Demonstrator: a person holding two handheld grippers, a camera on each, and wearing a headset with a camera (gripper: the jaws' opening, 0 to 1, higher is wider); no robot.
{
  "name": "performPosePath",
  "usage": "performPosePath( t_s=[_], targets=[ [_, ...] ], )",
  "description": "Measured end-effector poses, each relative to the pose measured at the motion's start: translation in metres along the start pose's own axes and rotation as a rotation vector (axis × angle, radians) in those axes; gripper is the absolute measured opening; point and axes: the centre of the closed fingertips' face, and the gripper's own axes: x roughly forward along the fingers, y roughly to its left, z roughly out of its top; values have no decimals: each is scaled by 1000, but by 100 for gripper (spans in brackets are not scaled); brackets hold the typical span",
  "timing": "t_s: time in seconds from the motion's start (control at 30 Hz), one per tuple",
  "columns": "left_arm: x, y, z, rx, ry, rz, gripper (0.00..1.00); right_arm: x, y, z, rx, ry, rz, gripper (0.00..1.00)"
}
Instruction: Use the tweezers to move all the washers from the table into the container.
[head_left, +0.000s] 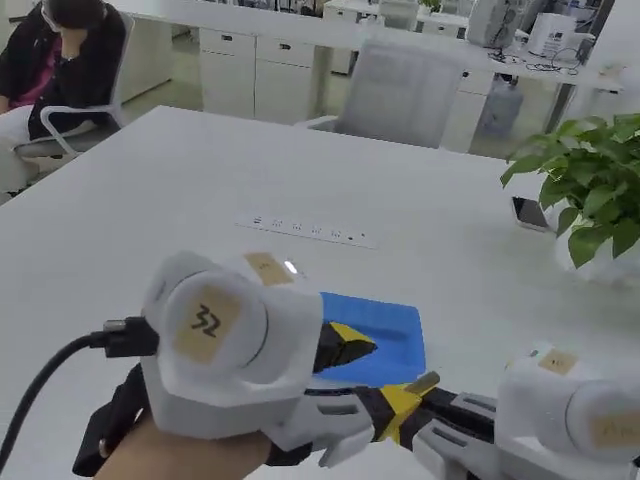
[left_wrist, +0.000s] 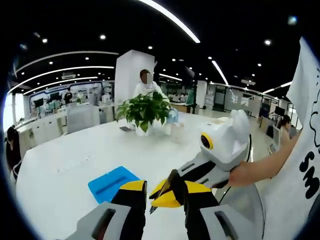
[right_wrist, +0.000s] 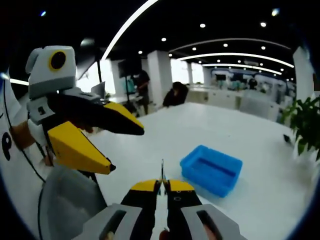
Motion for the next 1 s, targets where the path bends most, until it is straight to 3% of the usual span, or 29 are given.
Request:
performPosePath(
  t_s=[0.23, 0.33, 0.5, 0.7, 0.83, 1.0],
  targets=[
    [3, -16, -6, 46, 32, -59, 16, -8, 23, 0, -73, 19, 91, 3],
    [3, -23, -7, 59, 37, -95, 14, -11, 33, -6, -111, 52, 147, 3],
    [2, -33, -12, 122, 65, -175, 12, -13, 39, -13, -169, 98, 198, 3],
    [1, -46, -17, 222, 93, -321, 5, -18, 47, -25, -282, 176, 288, 3],
    [3, -45, -27, 256, 129, -349, 1, -19, 48, -31, -348, 225, 323, 3],
    [4, -41, -36, 272, 152, -374, 0, -14, 49, -40, -364, 257, 357, 3]
  ],
)
